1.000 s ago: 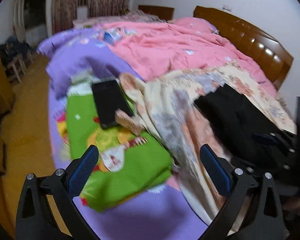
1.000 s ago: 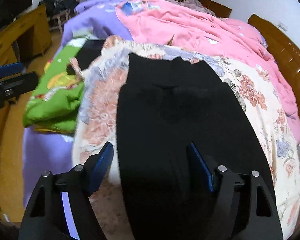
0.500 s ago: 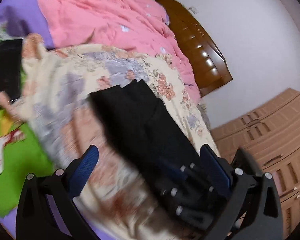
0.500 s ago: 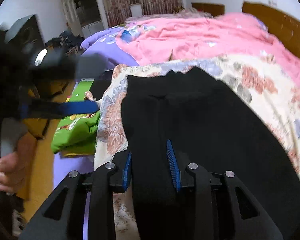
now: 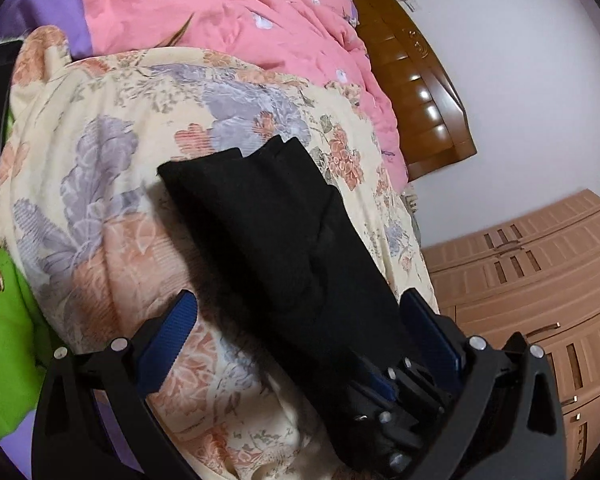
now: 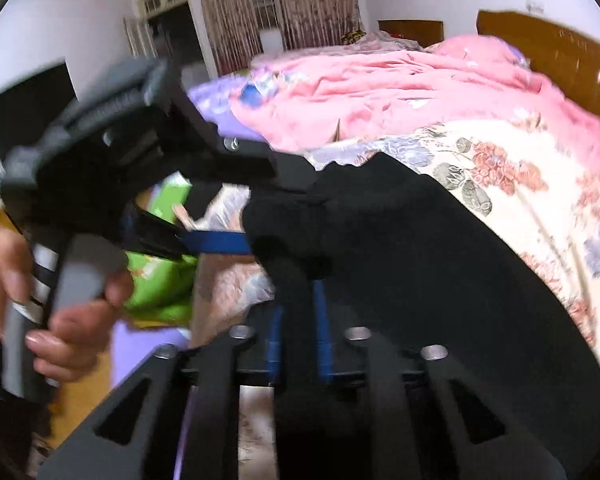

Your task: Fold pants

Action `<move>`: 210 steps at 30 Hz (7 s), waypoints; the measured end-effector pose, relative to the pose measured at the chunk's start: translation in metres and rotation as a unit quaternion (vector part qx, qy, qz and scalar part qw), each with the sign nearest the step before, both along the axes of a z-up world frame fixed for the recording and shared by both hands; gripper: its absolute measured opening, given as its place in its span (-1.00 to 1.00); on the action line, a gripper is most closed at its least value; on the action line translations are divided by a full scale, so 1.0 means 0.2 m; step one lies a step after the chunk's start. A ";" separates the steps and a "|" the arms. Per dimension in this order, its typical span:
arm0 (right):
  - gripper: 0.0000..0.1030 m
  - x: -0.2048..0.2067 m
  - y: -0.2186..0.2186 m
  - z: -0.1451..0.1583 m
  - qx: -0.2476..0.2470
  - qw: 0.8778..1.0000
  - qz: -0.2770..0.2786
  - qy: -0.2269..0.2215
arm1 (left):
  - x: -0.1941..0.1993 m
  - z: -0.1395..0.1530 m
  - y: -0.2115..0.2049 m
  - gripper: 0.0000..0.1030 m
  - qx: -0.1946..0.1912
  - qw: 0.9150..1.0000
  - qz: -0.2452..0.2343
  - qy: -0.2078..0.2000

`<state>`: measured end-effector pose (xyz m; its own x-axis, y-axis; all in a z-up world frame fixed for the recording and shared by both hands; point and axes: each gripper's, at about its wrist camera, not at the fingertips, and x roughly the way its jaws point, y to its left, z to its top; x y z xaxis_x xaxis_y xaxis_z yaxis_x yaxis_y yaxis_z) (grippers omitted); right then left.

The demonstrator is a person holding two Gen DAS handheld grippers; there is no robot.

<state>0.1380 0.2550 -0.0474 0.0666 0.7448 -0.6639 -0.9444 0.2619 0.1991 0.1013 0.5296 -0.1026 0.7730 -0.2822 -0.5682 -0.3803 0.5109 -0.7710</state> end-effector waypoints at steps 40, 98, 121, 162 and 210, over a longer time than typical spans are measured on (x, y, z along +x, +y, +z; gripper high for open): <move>0.72 0.22 -1.04 -0.01 -0.028 0.983 -0.171 0.051 | 0.11 0.81 -1.15 -0.34 0.420 0.885 -0.134 -0.151; -0.82 0.01 -1.92 0.12 0.181 0.895 -0.328 0.243 | -0.16 0.10 -1.71 0.82 0.551 0.762 -0.328 -0.091; 0.15 0.00 -2.08 -0.05 0.123 0.884 -0.357 0.275 | -0.14 0.14 -1.53 0.00 0.528 0.772 -0.346 -0.072; -0.69 0.10 -1.88 0.09 0.131 0.910 -0.352 0.176 | -0.28 0.16 -1.64 0.74 0.537 0.757 -0.359 -0.103; 0.34 0.08 -1.76 0.12 -0.052 0.949 -0.307 -0.055 | 0.24 0.30 -1.77 0.92 0.398 0.848 -0.343 -0.073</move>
